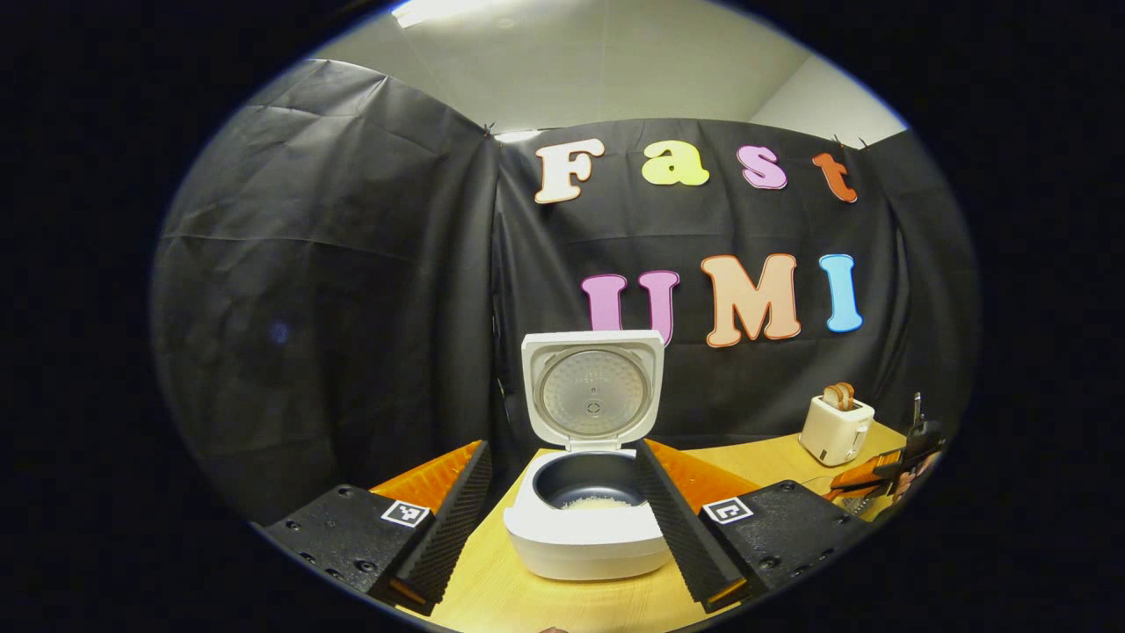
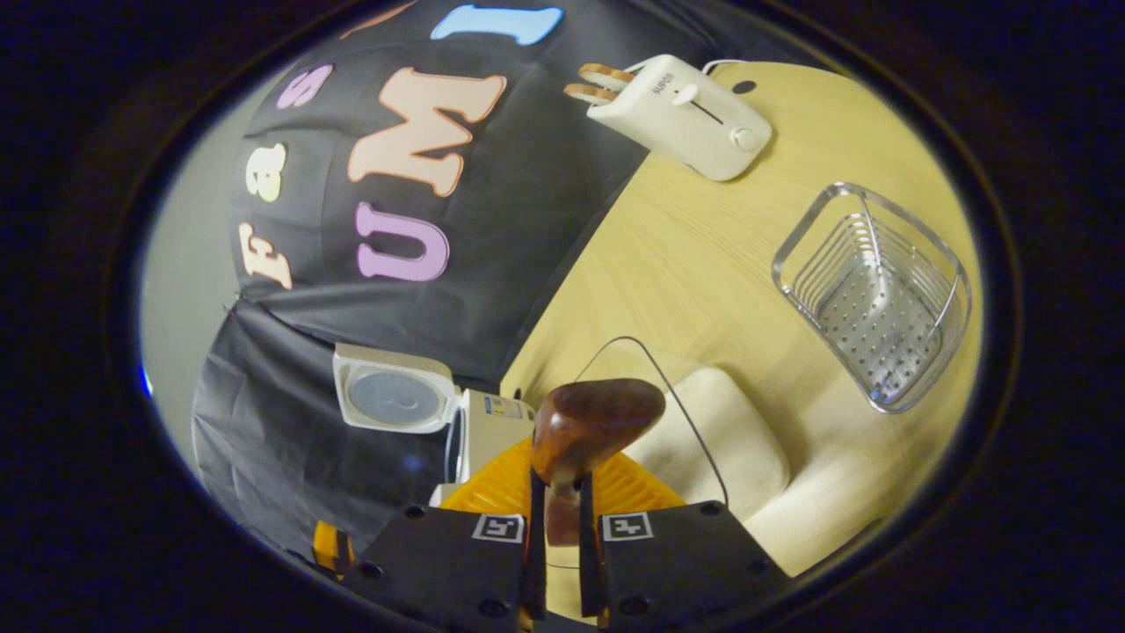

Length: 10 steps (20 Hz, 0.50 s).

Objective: Close the left gripper, press the button to open the rice cooker; take a wooden spoon from the chopstick holder with the right hand, scoop a spoonful of rice and pour it into the rice cooker, then put the wooden spoon back into the chopstick holder.

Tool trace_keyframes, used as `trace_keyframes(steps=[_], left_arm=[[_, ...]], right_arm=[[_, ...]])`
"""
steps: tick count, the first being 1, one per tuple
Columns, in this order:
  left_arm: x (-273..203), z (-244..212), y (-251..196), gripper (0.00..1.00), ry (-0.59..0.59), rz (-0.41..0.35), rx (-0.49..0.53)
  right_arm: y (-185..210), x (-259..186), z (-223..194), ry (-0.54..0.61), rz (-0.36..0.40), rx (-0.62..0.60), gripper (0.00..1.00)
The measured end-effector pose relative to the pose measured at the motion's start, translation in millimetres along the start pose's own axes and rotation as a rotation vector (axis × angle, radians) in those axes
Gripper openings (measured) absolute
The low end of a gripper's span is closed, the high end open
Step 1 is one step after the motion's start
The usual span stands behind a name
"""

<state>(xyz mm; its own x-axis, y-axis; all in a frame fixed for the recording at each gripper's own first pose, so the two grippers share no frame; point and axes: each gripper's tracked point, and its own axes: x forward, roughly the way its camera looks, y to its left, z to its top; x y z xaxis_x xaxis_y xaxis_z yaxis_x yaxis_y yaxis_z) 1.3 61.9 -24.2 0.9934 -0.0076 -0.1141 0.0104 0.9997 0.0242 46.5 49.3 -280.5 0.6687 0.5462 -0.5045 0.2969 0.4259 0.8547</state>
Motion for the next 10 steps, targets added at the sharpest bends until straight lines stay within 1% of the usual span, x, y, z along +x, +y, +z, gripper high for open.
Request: trace_keyframes(steps=[2,3,4,5,7,9,10], left_arm=[[1.5,2.8,-5.1,0.99,-0.003,-0.006,0.003],[2.4,3.3,-6.7,0.99,-0.005,-0.008,0.005],[2.7,4.6,-8.1,0.97,-0.007,-0.01,0.006],[2.9,4.6,-9.1,0.96,-0.007,-0.01,0.007],[1.6,6.1,-9.7,0.96,-0.009,-0.01,0.003],[0.4,6.2,-8.3,0.96,-0.009,-0.008,-0.003],[-0.2,6.1,-8.0,0.96,-0.007,-0.006,-0.005]], right_arm=[[5.9,-4.5,8.9,-0.005,0.034,0.076,0.18],[7.4,-4.3,7.8,-0.005,0.046,0.107,0.15],[8.6,-3.7,10.0,-0.008,0.058,0.122,0.17],[9.6,-3.9,12.5,-0.014,0.059,0.126,0.15],[14.6,-3.1,13.3,-0.014,0.066,0.133,0.19],[26.4,-0.7,11.9,-0.005,0.084,0.14,0.14],[34.1,2.0,11.1,-0.004,0.095,0.136,0.14]])
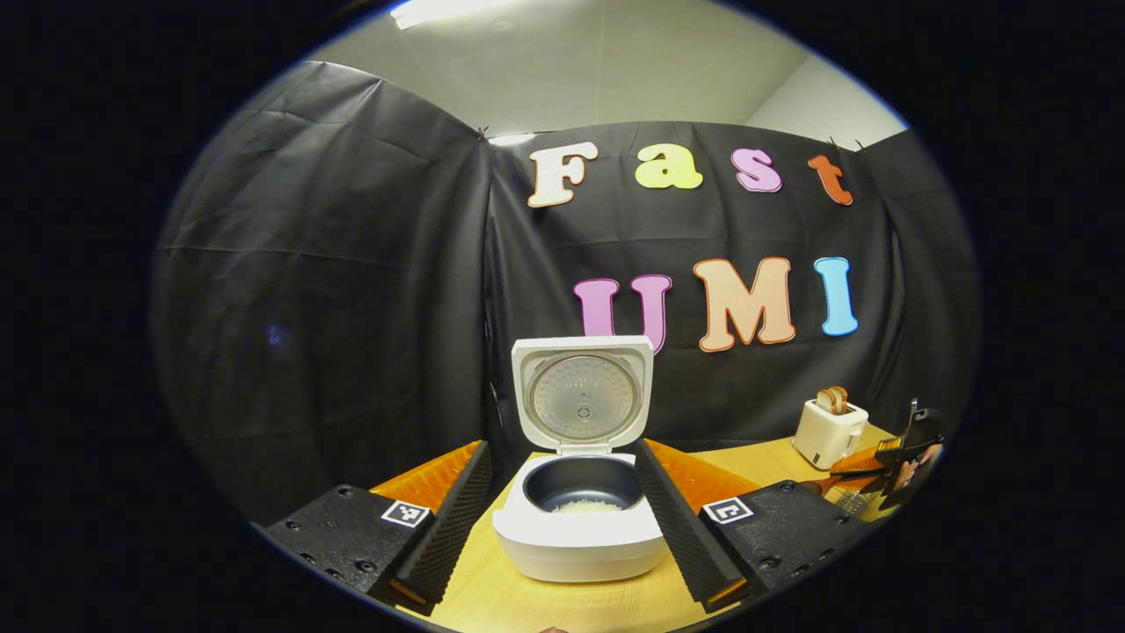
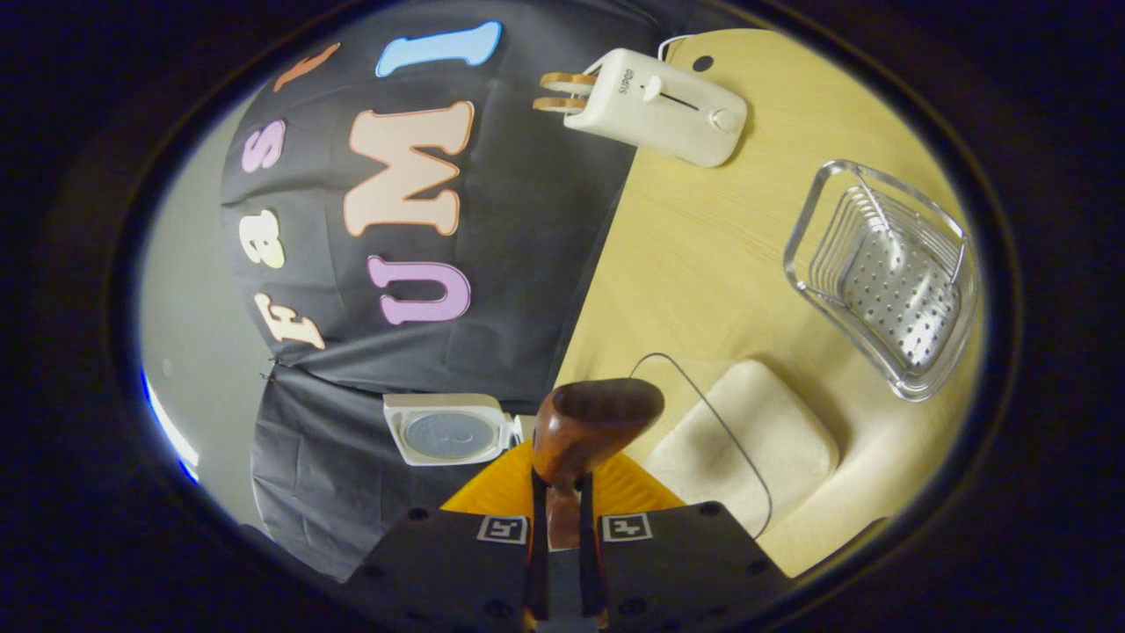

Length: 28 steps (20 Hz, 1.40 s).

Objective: Close the left gripper, press the button to open the rice cooker; take a wooden spoon from the chopstick holder with the right hand, scoop a spoonful of rice and pour it into the rice cooker, then put the wooden spoon back into the chopstick holder.

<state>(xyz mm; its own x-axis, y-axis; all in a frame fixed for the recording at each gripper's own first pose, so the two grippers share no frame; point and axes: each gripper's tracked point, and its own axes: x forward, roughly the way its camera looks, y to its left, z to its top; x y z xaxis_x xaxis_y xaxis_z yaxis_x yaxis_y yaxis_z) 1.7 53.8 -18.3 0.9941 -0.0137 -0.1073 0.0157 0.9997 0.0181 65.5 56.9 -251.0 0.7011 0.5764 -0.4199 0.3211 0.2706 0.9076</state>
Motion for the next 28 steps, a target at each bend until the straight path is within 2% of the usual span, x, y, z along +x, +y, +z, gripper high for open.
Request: trace_keyframes(steps=[5,8,10,12,13,14,15,17,18,19,20,23,27,28], left_arm=[[-9.5,-4.9,9.8,0.96,0.007,0.011,-0.021],[-15.2,-8.6,20.2,0.96,0.014,0.024,-0.033],[-21.0,-9.7,30.1,1.0,0.013,0.037,-0.044],[-26.4,-12.3,40.4,0.96,0.014,0.052,-0.053],[-29.6,-13.1,46.0,0.99,0.017,0.06,-0.057],[-32.4,-15.2,51.5,0.96,0.019,0.068,-0.06],[-36.0,-16.7,56.9,0.96,0.022,0.077,-0.063],[-41.9,-20.6,68.6,0.96,0.029,0.094,-0.067],[-46.0,-22.8,75.5,0.96,0.034,0.102,-0.069],[-48.3,-23.9,81.7,0.99,0.036,0.111,-0.072],[-49.9,-24.9,87.3,0.97,0.037,0.12,-0.076],[-56.5,-28.1,105.8,0.96,0.039,0.144,-0.08],[-63.9,-33.3,127.9,0.95,0.045,0.168,-0.087],[-65.8,-35.2,133.1,0.95,0.048,0.173,-0.088]], right_arm=[[48.9,23.0,-19.5,0.027,0.063,-0.04,0.17],[77.0,45.8,-40.0,0.054,0.095,-0.083,0.14],[97.6,60.2,-54.9,0.07,0.114,-0.1,0.14],[113.8,75.5,-65.6,0.08,0.126,-0.112,0.17],[121.0,82.6,-71.9,0.083,0.131,-0.122,0.19],[126.0,94.2,-76.1,0.084,0.137,-0.137,0.19],[132.4,101.4,-83.4,0.085,0.141,-0.154,0.14],[148.0,119.5,-94.3,0.083,0.148,-0.19,0.19],[157.5,125.9,-103.0,0.083,0.15,-0.207,0.17],[164.5,135.0,-109.0,0.08,0.15,-0.225,0.17],[168.1,144.3,-115.8,0.08,0.148,-0.244,0.14],[176.4,171.8,-133.4,0.071,0.128,-0.284,0.17],[177.0,208.3,-148.5,0.046,0.067,-0.383,0.19],[176.0,217.6,-151.6,0.04,0.047,-0.417,0.16]])
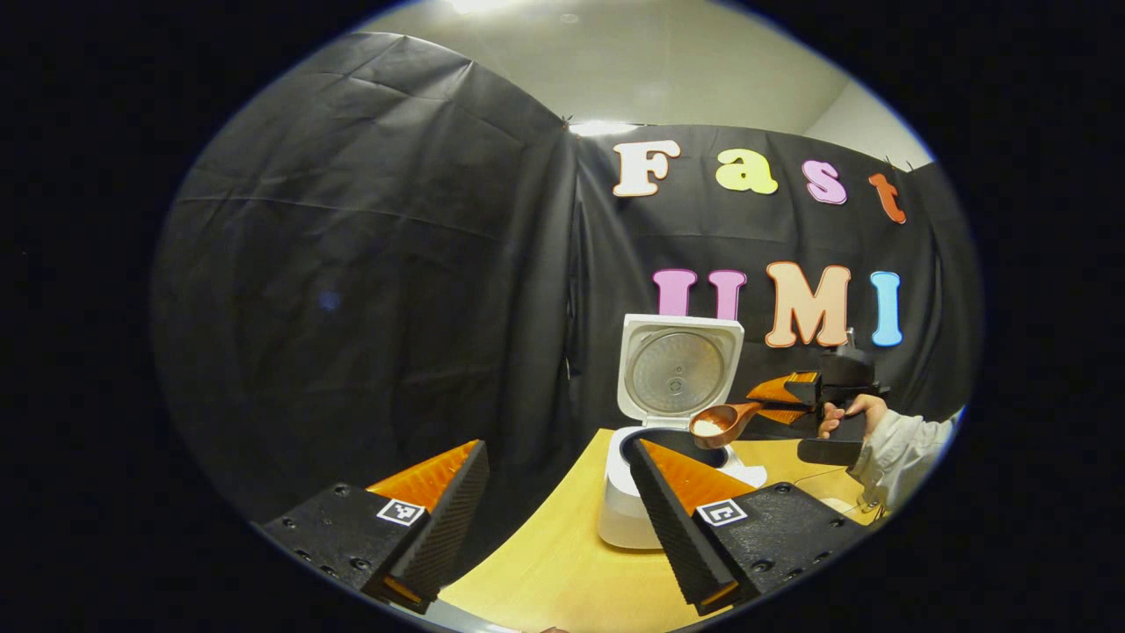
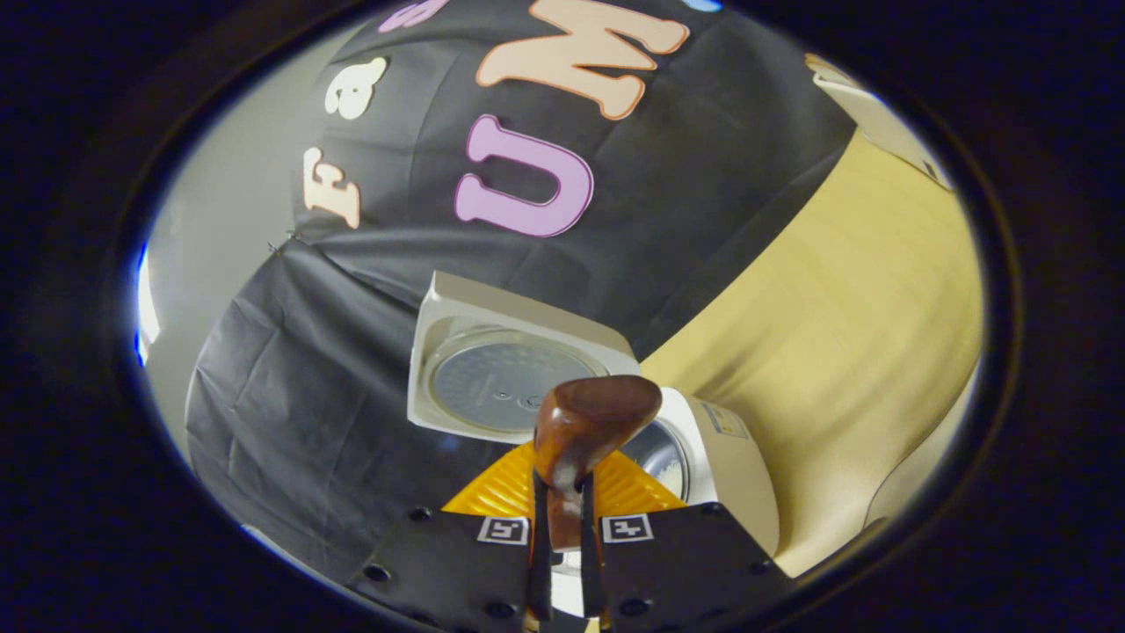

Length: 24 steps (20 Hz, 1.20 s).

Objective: Close the left gripper, press the button to open the rice cooker; take a wooden spoon from the chopstick holder with the right hand, scoop a spoonful of rice and pour it into the rice cooker, then put the wooden spoon back into the chopstick holder.

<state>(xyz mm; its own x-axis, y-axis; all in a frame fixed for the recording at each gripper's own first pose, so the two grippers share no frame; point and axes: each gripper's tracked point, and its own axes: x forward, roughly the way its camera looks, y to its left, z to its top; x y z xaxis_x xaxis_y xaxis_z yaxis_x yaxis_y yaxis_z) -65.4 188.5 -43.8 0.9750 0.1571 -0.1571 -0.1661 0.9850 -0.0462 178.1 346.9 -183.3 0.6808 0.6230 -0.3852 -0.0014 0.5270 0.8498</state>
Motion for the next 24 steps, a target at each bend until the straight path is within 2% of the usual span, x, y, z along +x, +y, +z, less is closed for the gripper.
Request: trace_keyframes(steps=[1,4,6,10,13,19,24], left_arm=[[0.0,-0.5,5.1,0.95,0.001,0.004,-0.001],[-2.1,-2.6,17.6,0.96,0.004,0.017,-0.003],[-2.7,-4.4,23.5,0.96,0.008,0.024,-0.009],[-2.5,-7.6,33.1,0.96,0.013,0.033,-0.021],[-0.2,-9.4,33.4,0.95,0.018,0.033,-0.031],[3.1,-10.3,32.9,0.94,0.016,0.032,-0.036],[5.7,-10.3,29.5,0.96,0.014,0.03,-0.042]], right_arm=[[0.3,7.4,-3.7,0.001,-0.016,-0.031,0.14],[6.4,27.1,-13.1,0.007,-0.053,-0.127,0.17],[6.7,38.0,-19.2,0.004,-0.09,-0.227,0.19],[9.4,44.2,-27.4,0.0,-0.147,-0.444,0.14],[12.6,53.8,-34.4,0.007,-0.174,-0.591,0.16],[26.5,53.4,-43.0,-0.015,-0.192,-0.915,0.16],[47.5,54.3,-48.0,-0.052,-0.163,-1.2,0.14]])
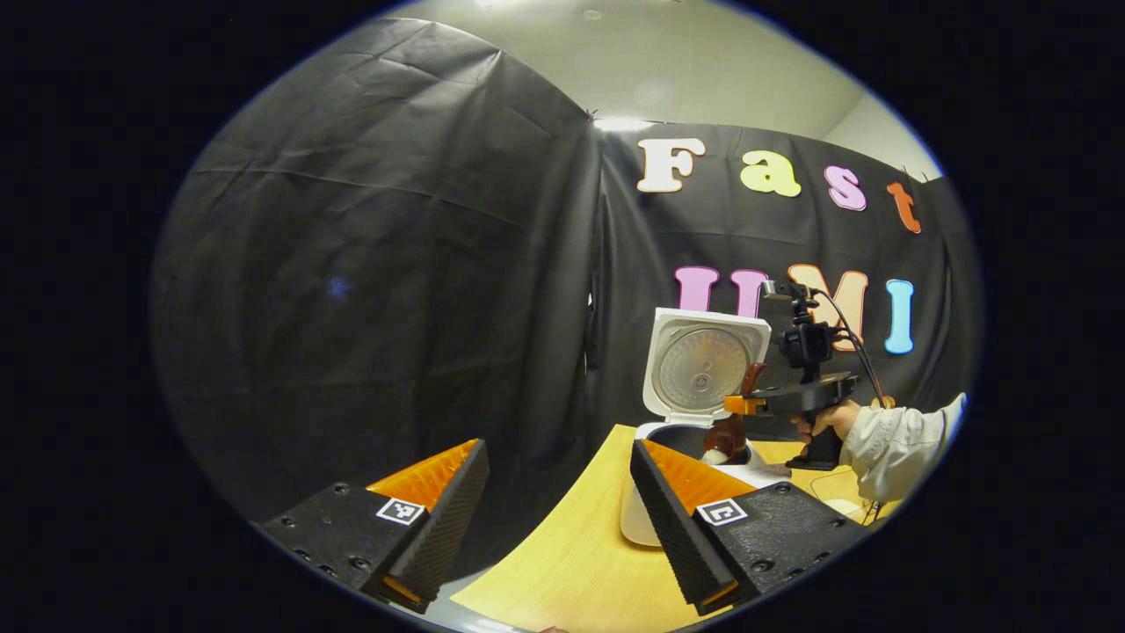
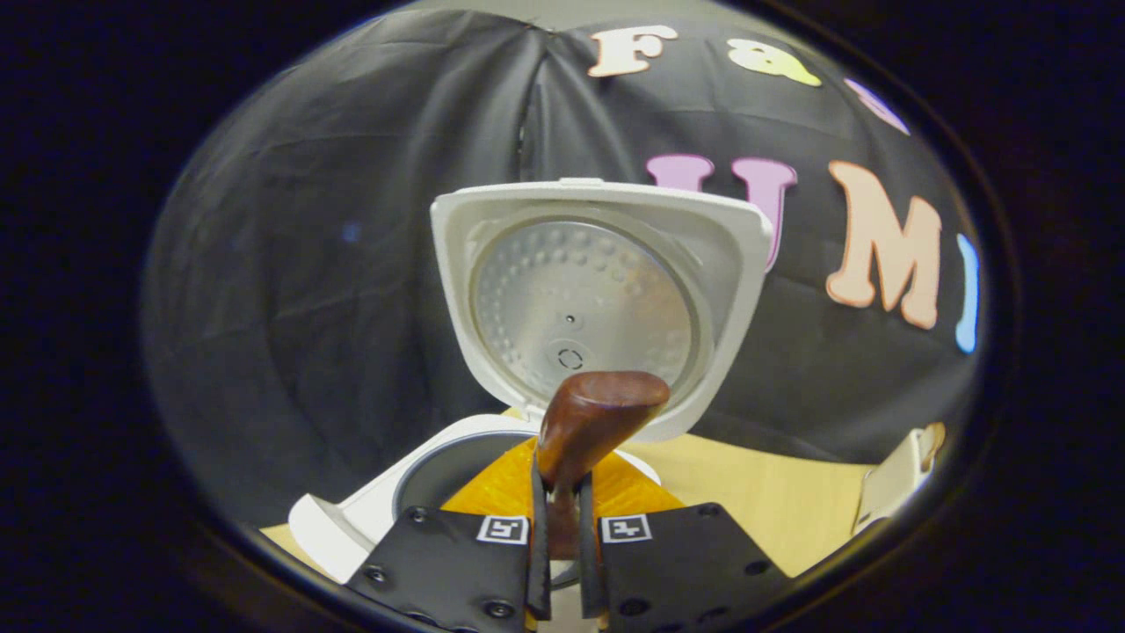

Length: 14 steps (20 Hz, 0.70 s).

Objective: Close the left gripper, press the button to open the rice cooker; take a wooden spoon from the chopstick holder with the right hand, scoop a spoonful of rice and pour it into the rice cooker, then put the wooden spoon back into the chopstick holder.

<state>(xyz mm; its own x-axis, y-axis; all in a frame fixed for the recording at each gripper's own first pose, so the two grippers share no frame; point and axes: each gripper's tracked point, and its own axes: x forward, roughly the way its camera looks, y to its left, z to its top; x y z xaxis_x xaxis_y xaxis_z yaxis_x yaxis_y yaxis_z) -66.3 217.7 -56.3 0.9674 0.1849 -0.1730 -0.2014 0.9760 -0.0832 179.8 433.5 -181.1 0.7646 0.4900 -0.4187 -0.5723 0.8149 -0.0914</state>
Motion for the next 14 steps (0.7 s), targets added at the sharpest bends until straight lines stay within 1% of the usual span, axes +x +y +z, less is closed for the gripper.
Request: trace_keyframes(steps=[4,5,6,7,8,9,10,14], left_arm=[[0.3,-0.7,-1.1,0.96,-0.002,0.002,-0.007],[1.6,-1.0,-1.3,0.94,-0.004,0.002,-0.008],[1.4,-1.4,-1.9,0.96,-0.005,0.002,-0.009],[1.2,-0.5,-2.2,0.94,-0.008,0.001,-0.008],[1.8,0.7,-3.6,0.94,-0.01,-0.001,-0.007],[2.1,1.1,-4.2,0.96,-0.012,-0.003,-0.008],[3.2,1.1,-5.8,0.96,-0.014,-0.007,-0.01],[3.8,4.3,-13.2,0.96,-0.023,-0.024,-0.012]], right_arm=[[-5.3,-5.3,13.3,-0.069,-0.001,-0.21,0.14],[-4.0,-6.5,17.0,-0.088,-0.001,-0.257,0.16],[-3.4,-9.7,21.8,-0.104,0.0,-0.289,0.16],[-3.0,-11.6,24.3,-0.115,0.002,-0.303,0.14],[-2.6,-12.6,26.0,-0.119,0.006,-0.3,0.16],[-1.6,-11.3,25.3,-0.119,0.011,-0.288,0.14],[-1.6,-11.4,24.2,-0.113,0.017,-0.263,0.15],[-4.3,-18.9,26.5,-0.079,0.04,-0.087,0.15]])
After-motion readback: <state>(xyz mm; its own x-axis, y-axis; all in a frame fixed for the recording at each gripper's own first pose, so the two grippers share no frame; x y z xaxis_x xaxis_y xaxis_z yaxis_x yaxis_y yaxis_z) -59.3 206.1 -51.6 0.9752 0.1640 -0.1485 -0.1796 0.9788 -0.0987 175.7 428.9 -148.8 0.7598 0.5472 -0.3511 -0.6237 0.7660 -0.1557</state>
